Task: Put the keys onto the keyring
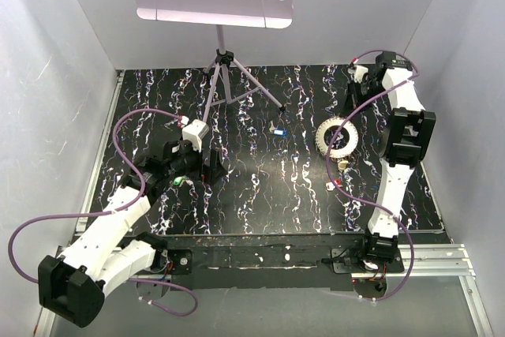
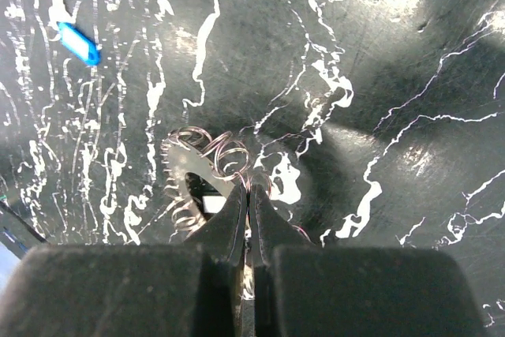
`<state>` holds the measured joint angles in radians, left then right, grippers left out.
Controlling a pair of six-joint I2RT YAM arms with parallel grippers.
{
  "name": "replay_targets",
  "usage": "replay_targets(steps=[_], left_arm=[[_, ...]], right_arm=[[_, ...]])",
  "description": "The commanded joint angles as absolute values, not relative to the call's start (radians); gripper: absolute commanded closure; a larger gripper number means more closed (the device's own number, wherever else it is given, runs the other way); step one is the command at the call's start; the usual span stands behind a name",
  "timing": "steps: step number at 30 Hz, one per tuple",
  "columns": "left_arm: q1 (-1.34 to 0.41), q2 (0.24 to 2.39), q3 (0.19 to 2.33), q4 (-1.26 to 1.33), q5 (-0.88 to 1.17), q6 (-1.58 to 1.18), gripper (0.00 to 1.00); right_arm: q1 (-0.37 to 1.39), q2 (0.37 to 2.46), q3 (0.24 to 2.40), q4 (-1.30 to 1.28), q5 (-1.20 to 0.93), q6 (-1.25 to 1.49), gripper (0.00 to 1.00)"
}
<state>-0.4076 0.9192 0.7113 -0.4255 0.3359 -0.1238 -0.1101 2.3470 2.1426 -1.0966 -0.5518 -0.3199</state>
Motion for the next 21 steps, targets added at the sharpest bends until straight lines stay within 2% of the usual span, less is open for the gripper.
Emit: replay_targets(steps=[1, 12, 18, 21], left_arm=[[-0.399, 0.887, 0.706, -0.391, 0.374, -0.126, 0.02], [-0.393, 0.749, 0.621, -0.198, 0.583, -0.199, 0.01], [-0.393, 0.707, 0.584, -0.011, 0.686, -0.305, 0.0], [-0.393, 0.703, 0.604, -0.008, 0.722, -0.337, 0.01]], right_arm=[[-0.114, 2.192, 2.192, -1.08, -0.656, -0.314, 0.99], [-0.089, 1.981, 2.155, -1.068, -0.856, -0.33, 0.99], [0.036, 1.83, 2.044, -1.083, -0.956, -0.426, 0.99], [0.124, 1.763, 1.988, -1.106, -0.991, -0.48, 0.99]])
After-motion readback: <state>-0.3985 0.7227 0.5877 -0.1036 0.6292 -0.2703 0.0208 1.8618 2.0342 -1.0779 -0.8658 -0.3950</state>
